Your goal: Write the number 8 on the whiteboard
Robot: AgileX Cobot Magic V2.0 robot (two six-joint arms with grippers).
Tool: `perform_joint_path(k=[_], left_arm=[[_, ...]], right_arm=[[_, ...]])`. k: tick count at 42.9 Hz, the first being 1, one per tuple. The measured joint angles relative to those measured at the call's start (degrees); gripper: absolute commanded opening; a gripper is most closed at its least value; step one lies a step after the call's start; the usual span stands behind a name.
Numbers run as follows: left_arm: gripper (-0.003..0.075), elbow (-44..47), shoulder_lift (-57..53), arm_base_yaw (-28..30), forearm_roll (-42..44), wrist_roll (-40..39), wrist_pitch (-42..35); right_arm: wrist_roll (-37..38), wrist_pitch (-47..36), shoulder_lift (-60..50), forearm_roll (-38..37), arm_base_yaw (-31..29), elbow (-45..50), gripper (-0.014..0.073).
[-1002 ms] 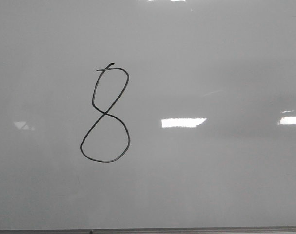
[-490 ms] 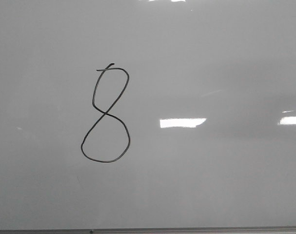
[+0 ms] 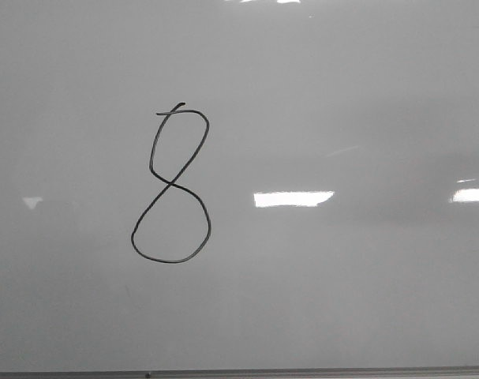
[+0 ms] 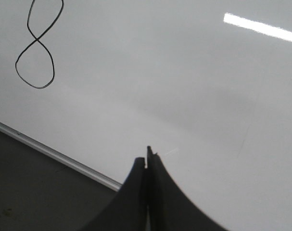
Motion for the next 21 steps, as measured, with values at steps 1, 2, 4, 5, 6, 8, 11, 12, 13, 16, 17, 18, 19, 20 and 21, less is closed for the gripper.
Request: perform_joint_path(k=[1, 2, 4, 5, 6, 8, 11, 12, 13, 16, 17, 18, 19, 20, 21], left_arm=[[-0.0021, 0.0, 0.0, 0.0, 0.0, 0.0, -0.67], [-0.0021, 0.0, 0.0, 0.0, 0.0, 0.0, -1.1], [-0.0021, 0.0, 0.0, 0.0, 0.0, 0.0, -1.66], [-0.0021, 0.0, 0.0, 0.0, 0.0, 0.0, -1.96], [-0.0021, 0.0, 0.0, 0.0, 0.0, 0.0, -2.25], [-0.0021, 0.0, 0.0, 0.0, 0.0, 0.0, -2.9], [-0.0021, 0.0, 0.0, 0.0, 0.0, 0.0, -3.15], [-0.0021, 0.0, 0.0, 0.0, 0.0, 0.0, -3.15], [-0.0021, 0.0, 0.0, 0.0, 0.0, 0.0, -3.15], [-0.0021, 0.0, 0.0, 0.0, 0.0, 0.0, -3.15], [-0.0021, 0.0, 0.0, 0.0, 0.0, 0.0, -3.15], [-0.0021, 0.0, 0.0, 0.0, 0.0, 0.0, -3.15], [-0.0021, 0.0, 0.0, 0.0, 0.0, 0.0, -3.15], [-0.0021, 0.0, 0.0, 0.0, 0.0, 0.0, -3.15], [-0.0021, 0.0, 0.0, 0.0, 0.0, 0.0, -3.15]], right_arm=[[0.0, 0.08, 0.0, 0.0, 0.0, 0.0, -0.0068], [0.0, 0.08, 0.0, 0.0, 0.0, 0.0, -0.0068], [0.0, 0.08, 0.0, 0.0, 0.0, 0.0, -0.0068], [0.0, 0.08, 0.0, 0.0, 0.0, 0.0, -0.0068], [0.0, 0.08, 0.0, 0.0, 0.0, 0.0, -0.0068], [0.0, 0.08, 0.0, 0.0, 0.0, 0.0, -0.0068], [0.0, 0.08, 0.0, 0.0, 0.0, 0.0, -0.0068], [0.0, 0.08, 0.0, 0.0, 0.0, 0.0, -0.0068], [0.0, 0.08, 0.0, 0.0, 0.0, 0.0, -0.0068], [0.0, 0.08, 0.0, 0.0, 0.0, 0.0, -0.0068], [0.0, 0.08, 0.0, 0.0, 0.0, 0.0, -0.0068], [0.0, 0.08, 0.0, 0.0, 0.0, 0.0, -0.0068], [0.0, 0.08, 0.0, 0.0, 0.0, 0.0, -0.0068], [0.0, 0.08, 0.0, 0.0, 0.0, 0.0, -0.0068], [0.0, 0.08, 0.0, 0.0, 0.0, 0.0, -0.0068]])
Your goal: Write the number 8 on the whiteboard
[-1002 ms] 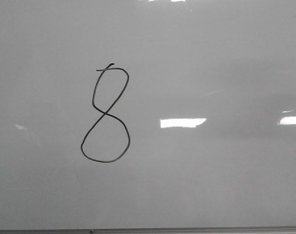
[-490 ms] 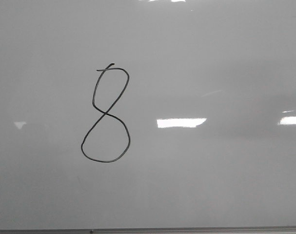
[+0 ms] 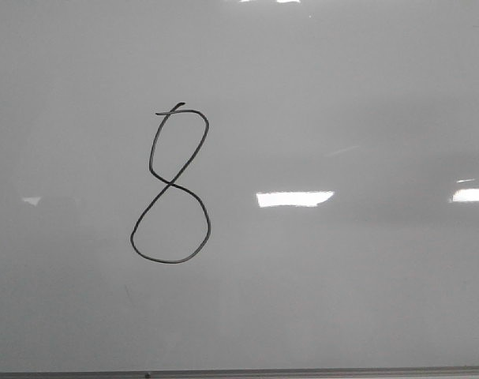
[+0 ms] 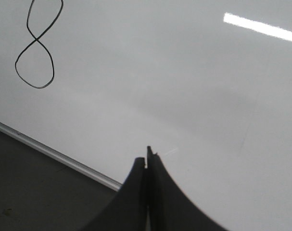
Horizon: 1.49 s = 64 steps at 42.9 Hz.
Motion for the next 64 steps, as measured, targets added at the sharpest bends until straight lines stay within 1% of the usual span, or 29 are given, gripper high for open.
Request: perform_joint_path(k=[21, 25, 28, 35, 37, 40, 44, 53, 57, 64], left_arm=[[-0.0021, 0.0, 0.0, 0.0, -0.1, 0.0, -0.09], [-0.0021, 0.0, 0.0, 0.0, -0.1, 0.0, -0.09], [-0.0021, 0.0, 0.0, 0.0, -0.1, 0.0, -0.09], [-0.0021, 0.0, 0.0, 0.0, -0.1, 0.0, -0.09], [-0.0021, 0.0, 0.0, 0.0, -0.1, 0.0, -0.09], [-0.0021, 0.0, 0.0, 0.0, -0.1, 0.0, -0.09], [-0.0021, 0.0, 0.0, 0.0, -0.1, 0.0, -0.09], [-0.0021, 0.0, 0.0, 0.0, -0.1, 0.0, -0.09], [-0.0021, 0.0, 0.0, 0.0, -0.1, 0.0, -0.09], [-0.0021, 0.0, 0.0, 0.0, -0.1, 0.0, -0.12]], right_arm=[[0.0, 0.0, 0.0, 0.0, 0.0, 0.09, -0.0068], [0.37, 0.0, -0.45, -2.39, 0.0, 0.49, -0.0068], [3.76, -0.98, -1.72, -6.27, 0.0, 0.96, -0.0068], [20.27, -10.37, -7.26, -19.57, -1.81, 6.13, -0.0068], [24.58, -13.09, -9.49, -22.14, -2.66, 8.31, -0.0068], [28.24, -15.84, -12.62, -24.35, -4.17, 11.77, -0.0068], [30.41, -17.79, -17.47, -25.38, -6.45, 16.55, -0.0068], [31.09, -18.02, -27.44, -25.88, -9.01, 24.59, -0.0068], [31.13, -17.91, -30.15, -25.67, -9.23, 26.04, -0.0068], [31.22, -17.67, -30.62, -25.32, -9.35, 26.11, -0.0068]])
